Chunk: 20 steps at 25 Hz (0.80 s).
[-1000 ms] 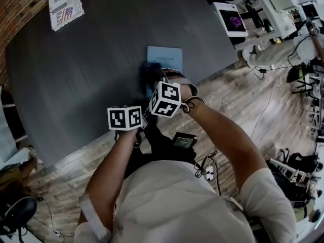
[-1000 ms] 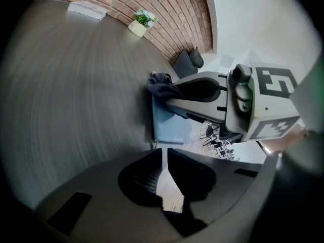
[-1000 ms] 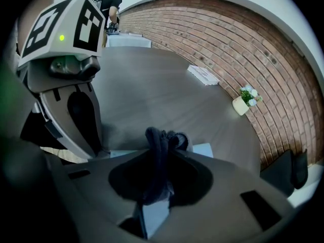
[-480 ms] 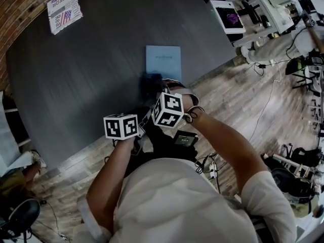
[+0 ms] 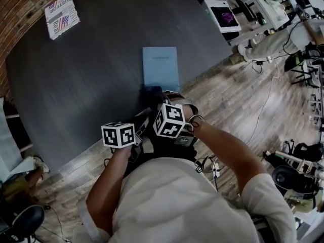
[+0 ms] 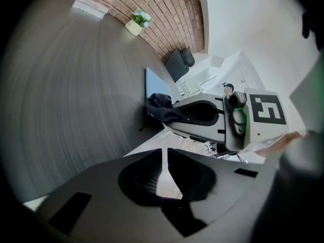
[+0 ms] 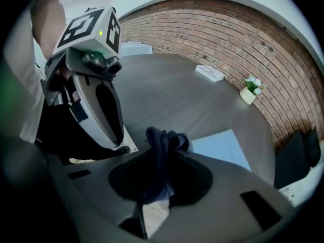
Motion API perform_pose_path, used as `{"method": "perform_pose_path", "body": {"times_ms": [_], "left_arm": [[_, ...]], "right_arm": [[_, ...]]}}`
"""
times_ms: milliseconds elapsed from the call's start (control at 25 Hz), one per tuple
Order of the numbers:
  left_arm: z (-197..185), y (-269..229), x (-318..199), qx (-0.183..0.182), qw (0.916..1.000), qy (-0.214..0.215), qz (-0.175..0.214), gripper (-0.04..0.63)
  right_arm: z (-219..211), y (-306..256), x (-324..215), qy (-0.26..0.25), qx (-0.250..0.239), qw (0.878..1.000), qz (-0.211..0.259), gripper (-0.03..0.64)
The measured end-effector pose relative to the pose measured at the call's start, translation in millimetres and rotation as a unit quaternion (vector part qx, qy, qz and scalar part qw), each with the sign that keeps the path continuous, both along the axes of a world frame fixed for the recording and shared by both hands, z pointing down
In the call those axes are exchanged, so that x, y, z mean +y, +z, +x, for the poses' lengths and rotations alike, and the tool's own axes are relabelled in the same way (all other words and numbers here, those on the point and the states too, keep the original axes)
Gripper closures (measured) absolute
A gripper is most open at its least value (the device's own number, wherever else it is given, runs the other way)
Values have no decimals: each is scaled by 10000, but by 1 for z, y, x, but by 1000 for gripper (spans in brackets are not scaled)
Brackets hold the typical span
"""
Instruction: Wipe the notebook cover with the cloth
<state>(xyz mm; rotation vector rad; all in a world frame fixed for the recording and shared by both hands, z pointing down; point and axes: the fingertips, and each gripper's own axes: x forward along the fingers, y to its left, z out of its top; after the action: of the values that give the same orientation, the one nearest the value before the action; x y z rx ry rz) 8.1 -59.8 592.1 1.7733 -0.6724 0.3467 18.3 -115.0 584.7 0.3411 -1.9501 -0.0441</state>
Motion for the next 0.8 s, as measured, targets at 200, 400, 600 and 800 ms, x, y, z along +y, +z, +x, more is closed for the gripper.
{"method": "perform_pose_path", "body": {"times_ms": [200,400,600,800], "left_arm": [[-2,-3,10,32,9999,117,35,555],[3,-9,7,114,9998,176,63,555],[13,-16,-13,181,9994,226,211,555],[27,-20,-40,193,9990,203,340,555]], "right_arm": [[-2,-14,18,-37,-204,9995,-257,531],[3,-42,20,-214,-311,9992,-155,531],[20,-59,-16,-115,-200,9994,261,531],[53,-51,-69,32,188,9974,701,531]]}}
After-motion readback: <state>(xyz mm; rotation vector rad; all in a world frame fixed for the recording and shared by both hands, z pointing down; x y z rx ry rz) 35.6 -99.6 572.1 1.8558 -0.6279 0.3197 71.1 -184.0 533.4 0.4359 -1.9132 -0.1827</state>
